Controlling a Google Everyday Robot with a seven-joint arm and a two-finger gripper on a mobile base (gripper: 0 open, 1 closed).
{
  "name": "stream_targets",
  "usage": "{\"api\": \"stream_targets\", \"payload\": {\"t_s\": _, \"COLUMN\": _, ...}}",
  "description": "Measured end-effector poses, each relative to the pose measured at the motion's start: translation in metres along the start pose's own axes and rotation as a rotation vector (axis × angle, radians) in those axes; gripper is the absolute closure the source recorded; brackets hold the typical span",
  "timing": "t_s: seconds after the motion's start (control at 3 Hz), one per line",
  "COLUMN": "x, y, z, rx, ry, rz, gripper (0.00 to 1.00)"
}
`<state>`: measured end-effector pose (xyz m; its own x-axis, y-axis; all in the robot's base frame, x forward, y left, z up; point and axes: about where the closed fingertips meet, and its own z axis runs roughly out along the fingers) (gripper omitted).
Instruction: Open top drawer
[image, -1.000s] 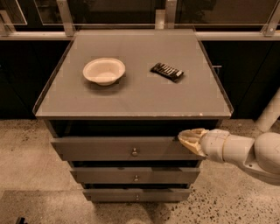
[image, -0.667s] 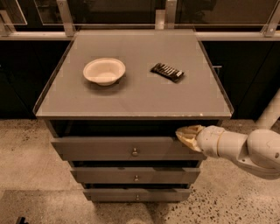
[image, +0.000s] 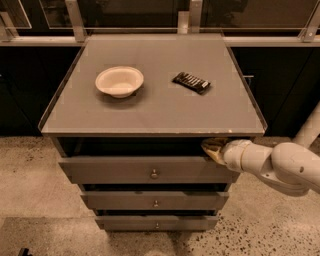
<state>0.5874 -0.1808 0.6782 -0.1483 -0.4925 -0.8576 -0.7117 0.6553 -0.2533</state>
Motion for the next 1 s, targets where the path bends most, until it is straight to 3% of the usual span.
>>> {"api": "stream_targets", "payload": {"t_s": 1.0, "x": -0.0007, "y": 0.0039, "z": 0.0002, "rx": -0.032, "ry": 0.023, "rz": -0.004, "gripper": 1.00}}
